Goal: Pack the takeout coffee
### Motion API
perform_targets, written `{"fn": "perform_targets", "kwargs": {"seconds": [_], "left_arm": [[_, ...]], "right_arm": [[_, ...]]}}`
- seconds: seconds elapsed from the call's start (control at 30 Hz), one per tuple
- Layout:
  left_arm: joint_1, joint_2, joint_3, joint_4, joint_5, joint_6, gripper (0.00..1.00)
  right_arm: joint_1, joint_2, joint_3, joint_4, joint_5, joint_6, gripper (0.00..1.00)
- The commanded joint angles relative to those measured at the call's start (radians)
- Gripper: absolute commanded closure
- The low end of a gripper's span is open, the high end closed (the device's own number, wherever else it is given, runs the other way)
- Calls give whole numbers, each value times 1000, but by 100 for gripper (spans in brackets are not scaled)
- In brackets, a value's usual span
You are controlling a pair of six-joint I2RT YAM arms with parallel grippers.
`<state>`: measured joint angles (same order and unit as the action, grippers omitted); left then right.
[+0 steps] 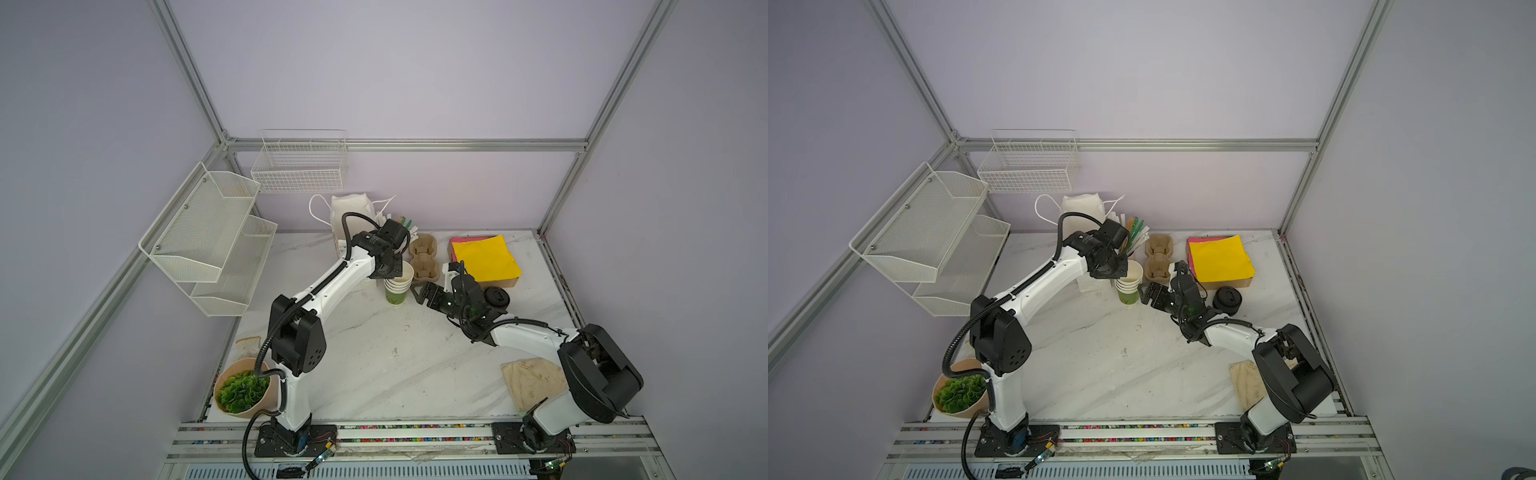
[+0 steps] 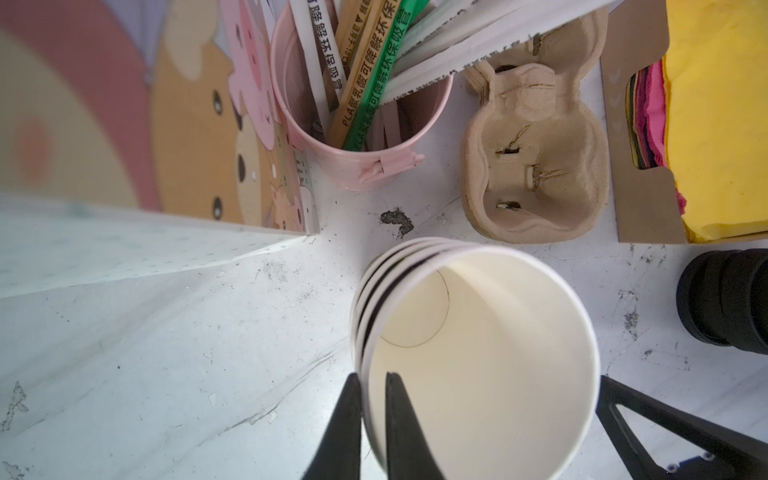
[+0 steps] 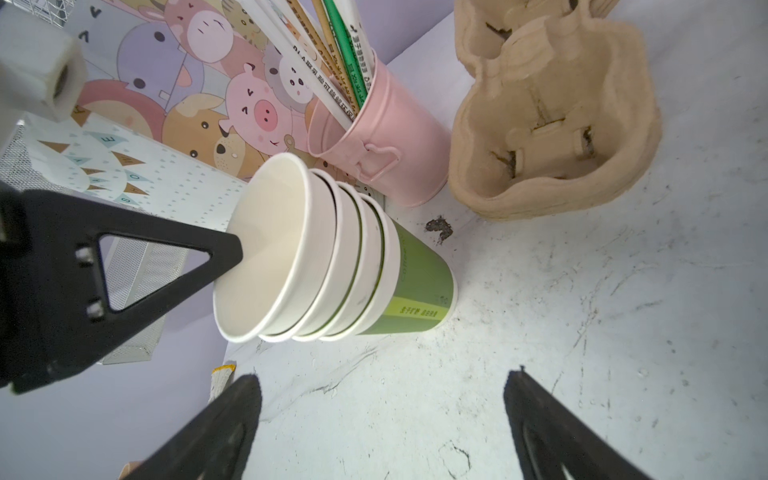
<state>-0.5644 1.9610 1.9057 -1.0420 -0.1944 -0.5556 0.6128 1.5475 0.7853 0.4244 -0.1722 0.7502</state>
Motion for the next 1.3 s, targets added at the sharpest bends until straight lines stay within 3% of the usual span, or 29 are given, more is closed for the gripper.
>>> {"fn": "perform_targets", "kwargs": {"seconds": [0.0,0.17,0.43,0.77,1.27], "left_arm": [[-5,-17,110,-9,-9,14,85],[-5,-16,109,-13,-12,20,87],[-5,-10,116,-18,-13,25,100],[-1,-25,126,-23,-20,15,100],[35,-65,95,28,97,-119,100]], "right_arm": [[4,15,2,33,4,3,5],[4,29,9,32,-1,0,5],[4,34,5,35,-3,-3,5],[-4,17,-4,42,8,-12,5],[-21,51,41,50,-16,-5,5]]}}
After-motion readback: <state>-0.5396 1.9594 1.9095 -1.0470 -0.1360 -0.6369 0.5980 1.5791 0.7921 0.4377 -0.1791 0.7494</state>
